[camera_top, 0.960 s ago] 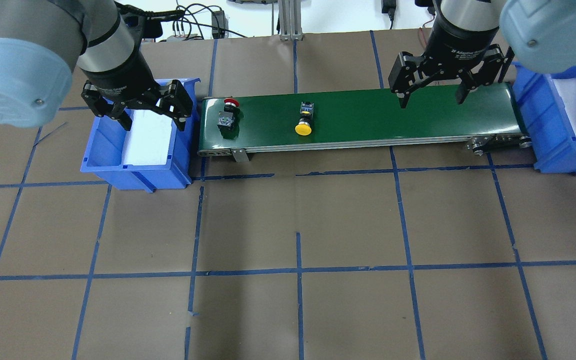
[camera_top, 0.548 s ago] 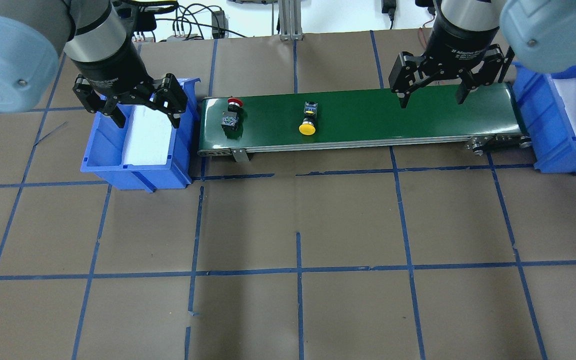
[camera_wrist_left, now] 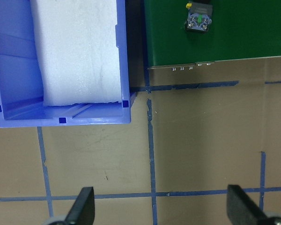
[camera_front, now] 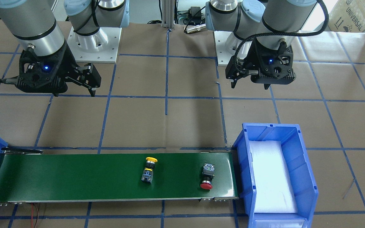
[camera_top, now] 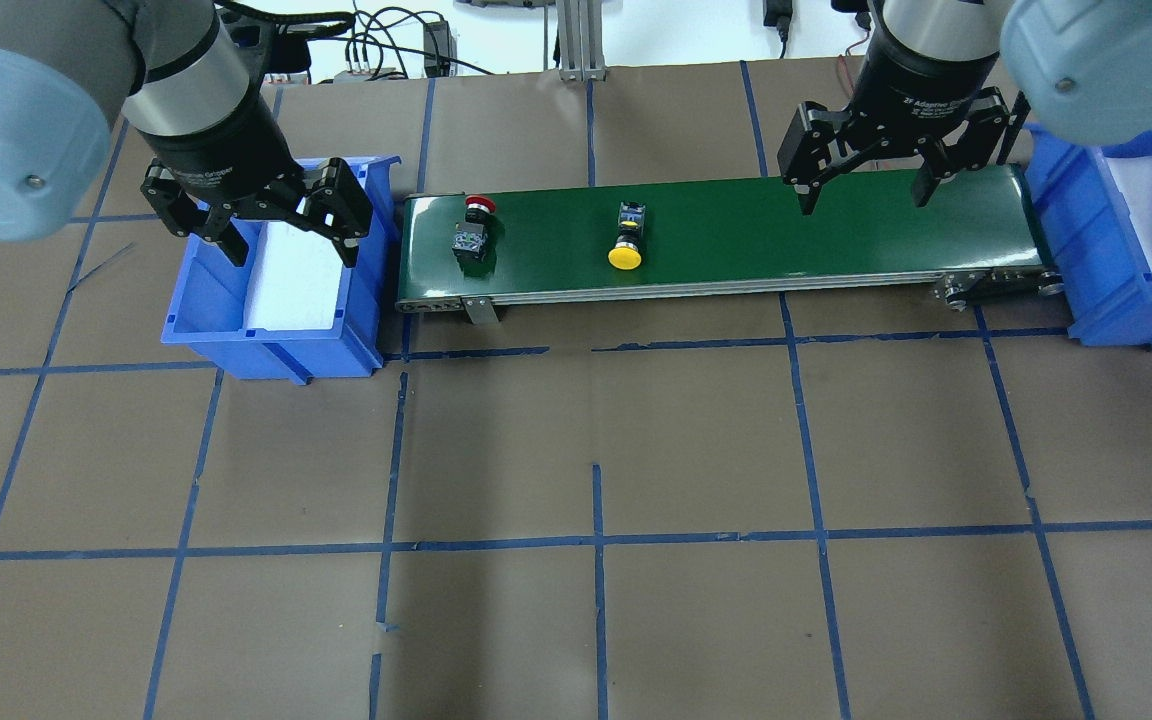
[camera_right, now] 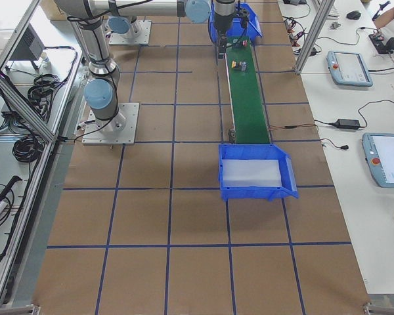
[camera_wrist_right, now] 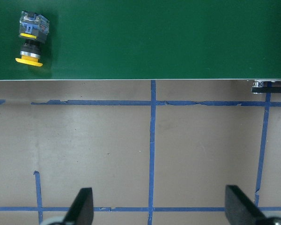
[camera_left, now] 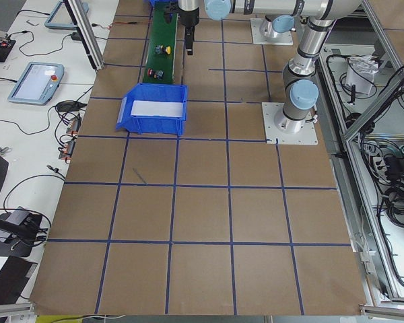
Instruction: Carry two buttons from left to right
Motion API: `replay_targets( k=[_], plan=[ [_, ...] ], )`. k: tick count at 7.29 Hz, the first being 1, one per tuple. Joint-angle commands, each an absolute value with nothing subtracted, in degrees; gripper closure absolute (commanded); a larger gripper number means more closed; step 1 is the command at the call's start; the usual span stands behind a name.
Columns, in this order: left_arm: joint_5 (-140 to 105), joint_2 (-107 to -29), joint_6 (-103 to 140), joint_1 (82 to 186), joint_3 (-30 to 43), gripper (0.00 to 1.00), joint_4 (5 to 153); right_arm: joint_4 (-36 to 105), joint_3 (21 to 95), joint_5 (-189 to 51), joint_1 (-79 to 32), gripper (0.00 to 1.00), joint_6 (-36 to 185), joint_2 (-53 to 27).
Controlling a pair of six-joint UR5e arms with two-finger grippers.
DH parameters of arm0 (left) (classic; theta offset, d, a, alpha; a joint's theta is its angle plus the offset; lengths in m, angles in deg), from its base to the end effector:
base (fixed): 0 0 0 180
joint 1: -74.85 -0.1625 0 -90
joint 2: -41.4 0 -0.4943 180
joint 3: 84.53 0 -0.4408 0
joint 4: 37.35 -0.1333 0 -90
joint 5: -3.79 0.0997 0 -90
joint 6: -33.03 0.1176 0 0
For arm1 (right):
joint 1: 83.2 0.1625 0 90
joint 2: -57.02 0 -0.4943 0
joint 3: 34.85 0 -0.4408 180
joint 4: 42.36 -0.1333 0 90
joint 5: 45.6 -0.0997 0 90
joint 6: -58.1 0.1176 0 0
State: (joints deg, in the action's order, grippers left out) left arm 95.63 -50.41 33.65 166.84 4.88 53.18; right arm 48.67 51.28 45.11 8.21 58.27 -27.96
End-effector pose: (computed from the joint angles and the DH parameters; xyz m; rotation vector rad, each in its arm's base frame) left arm -0.1486 -0.5475 0.5266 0.0716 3.1079 0.0469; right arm 0.1462 -0.5800 0.5283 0.0339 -3.1290 -0.0030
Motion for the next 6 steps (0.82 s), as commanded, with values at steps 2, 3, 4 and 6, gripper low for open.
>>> replay_targets(
  k=[2,3,4,6],
  plan=[
    [95.6,-50.4,33.6,166.9,4.9,0.00,53.2,48.6,51.3,45.1,8.2,0.00,58.3,-27.9],
    [95.7,-50.3,33.6,166.9,5.2,0.00,53.4,48.6,51.3,45.1,8.2,0.00,58.3,-27.9],
    [95.6,-50.1,33.7,166.9,5.4,0.00,53.4,48.6,51.3,45.1,8.2,0.00,58.3,-28.0],
    [95.7,-50.1,33.7,167.0,5.4,0.00,53.4,48.6,51.3,45.1,8.2,0.00,58.3,-28.0]
  ],
)
